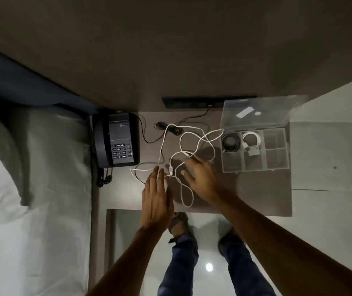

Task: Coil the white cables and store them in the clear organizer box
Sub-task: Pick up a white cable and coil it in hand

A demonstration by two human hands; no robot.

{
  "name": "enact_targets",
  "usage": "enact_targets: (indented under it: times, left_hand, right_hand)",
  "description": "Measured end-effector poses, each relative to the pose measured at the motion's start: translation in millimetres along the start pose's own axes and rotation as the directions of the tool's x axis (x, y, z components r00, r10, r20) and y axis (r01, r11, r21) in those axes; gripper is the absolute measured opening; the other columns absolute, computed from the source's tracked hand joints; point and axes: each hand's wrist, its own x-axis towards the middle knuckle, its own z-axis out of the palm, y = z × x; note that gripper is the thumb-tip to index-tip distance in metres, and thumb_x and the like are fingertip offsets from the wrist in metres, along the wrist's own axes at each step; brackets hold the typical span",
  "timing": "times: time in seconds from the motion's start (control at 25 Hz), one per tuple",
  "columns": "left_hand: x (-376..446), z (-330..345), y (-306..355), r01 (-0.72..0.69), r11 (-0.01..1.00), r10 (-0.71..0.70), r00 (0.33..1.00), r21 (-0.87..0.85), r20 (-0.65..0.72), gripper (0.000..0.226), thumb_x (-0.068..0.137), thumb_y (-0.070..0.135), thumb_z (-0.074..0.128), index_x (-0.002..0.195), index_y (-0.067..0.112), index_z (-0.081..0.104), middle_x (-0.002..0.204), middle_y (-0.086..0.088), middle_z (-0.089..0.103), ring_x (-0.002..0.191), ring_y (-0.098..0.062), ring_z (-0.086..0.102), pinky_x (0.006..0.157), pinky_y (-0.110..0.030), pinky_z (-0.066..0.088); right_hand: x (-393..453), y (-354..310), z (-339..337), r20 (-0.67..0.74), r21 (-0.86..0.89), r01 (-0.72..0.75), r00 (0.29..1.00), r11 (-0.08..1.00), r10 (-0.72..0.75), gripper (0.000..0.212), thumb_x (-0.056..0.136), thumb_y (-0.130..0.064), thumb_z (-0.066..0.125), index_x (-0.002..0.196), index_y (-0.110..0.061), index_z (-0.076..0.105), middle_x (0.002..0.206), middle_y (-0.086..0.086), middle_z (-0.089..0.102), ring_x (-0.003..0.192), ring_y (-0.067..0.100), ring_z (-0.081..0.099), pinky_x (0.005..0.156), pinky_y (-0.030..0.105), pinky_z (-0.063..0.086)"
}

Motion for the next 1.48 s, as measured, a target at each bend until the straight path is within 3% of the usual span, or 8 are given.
enact_targets:
  times: [0.16,0.56,0.8,0.96,1.12,1.28,1.36,1.48]
  left_hand:
    - [-3.4,23.0,-27.4,0.108,0.994,-0.108,0.994,0.003,0.031,0.072,0.104,0.001,0.053,0.17,0.013,0.027,0.179,-0.011,0.022,0.165,-0.032,0.023,0.133,-0.045,0.022]
    - [-0.7,19.6,-50.6,0.048,0.999,-0.048,0.999,-0.002,0.016,0.063,0.097,-0.006,0.068,0.157,-0.003,0.048,0.163,-0.025,0.048,0.148,-0.046,0.05,0.12,-0.047,0.046]
    - [21.0,-14.1,-23.9,0.01,0.99,-0.029,0.991,-0.141,-0.131,0.056,0.114,0.012,0.047,0.168,0.013,0.03,0.173,-0.011,0.038,0.157,-0.027,0.036,0.123,-0.034,0.026]
    - [32.1,-44.9,9.1,-0.159,0.987,0.156,0.98,-0.008,-0.121,0.075,0.104,0.013,0.069,0.169,0.022,0.032,0.159,-0.014,0.05,0.14,-0.028,0.045,0.114,-0.038,0.041]
    - [24.7,-72.5,49.5,-0.406,0.905,0.411,0.911,0.123,-0.017,0.078,0.093,0.014,0.08,0.163,0.022,0.046,0.156,-0.022,0.055,0.13,-0.041,0.058,0.104,-0.051,0.057]
    - [-5.6,-91.7,87.9,-0.596,0.803,0.596,0.801,0.03,-0.046,0.038,0.1,0.033,0.057,0.132,0.018,0.07,0.156,-0.01,0.06,0.141,-0.033,0.053,0.11,-0.049,0.05]
    - [-23.7,-108.9,106.9,-0.46,0.868,0.456,0.888,-0.185,-0.065,0.03,0.105,0.033,0.052,0.121,0.023,0.074,0.142,-0.007,0.069,0.142,-0.032,0.056,0.113,-0.056,0.048]
    - [-55.6,-147.0,149.5,-0.173,0.786,0.167,0.984,-0.593,-0.065,0.03,0.111,0.034,0.046,0.101,0.023,0.071,0.101,-0.011,0.078,0.1,-0.03,0.075,0.094,-0.052,0.059]
  right_hand:
    - [20.7,-18.3,44.9,0.01,0.152,-0.1,0.995,0.983,0.099,0.037,0.107,-0.031,0.065,0.139,-0.013,0.064,0.129,0.011,0.071,0.118,0.025,0.07,0.096,0.036,0.061]
    - [66.6,-42.0,69.1,-0.026,0.07,-0.397,0.916,0.915,0.399,0.027,0.101,-0.033,0.073,0.112,-0.009,0.078,0.112,0.013,0.079,0.108,0.027,0.077,0.086,0.04,0.067]
    - [20.7,-58.1,30.8,0.039,0.481,-0.204,0.977,0.853,0.212,0.018,0.102,-0.019,0.073,0.114,-0.005,0.074,0.102,0.008,0.08,0.087,0.012,0.074,0.073,0.011,0.052]
    - [-27.9,-57.6,-14.0,0.226,0.626,-0.29,0.956,0.724,0.188,0.019,0.102,-0.022,0.073,0.116,-0.009,0.072,0.099,-0.004,0.078,0.078,-0.009,0.072,0.069,0.003,0.054]
    - [-72.6,-48.3,-69.8,0.355,0.757,-0.313,0.934,0.573,0.041,0.02,0.103,-0.023,0.073,0.117,-0.008,0.073,0.102,0.003,0.083,0.093,0.006,0.082,0.079,0.017,0.062]
    - [-121.4,-52.4,-117.0,0.408,0.805,-0.283,0.902,0.521,-0.14,0.03,0.099,-0.044,0.075,0.121,-0.024,0.078,0.114,0.0,0.083,0.11,0.012,0.08,0.09,0.023,0.063]
    - [-151.6,-60.3,-144.9,0.441,0.86,-0.327,0.862,0.391,-0.249,0.032,0.099,-0.046,0.074,0.123,-0.025,0.079,0.11,-0.008,0.082,0.103,0.006,0.078,0.088,0.019,0.06]
    - [-199.4,-88.2,-186.9,0.387,0.876,-0.479,0.772,-0.062,-0.505,0.026,0.104,-0.031,0.069,0.119,-0.012,0.078,0.091,-0.006,0.072,0.08,0.004,0.069,0.078,0.018,0.057]
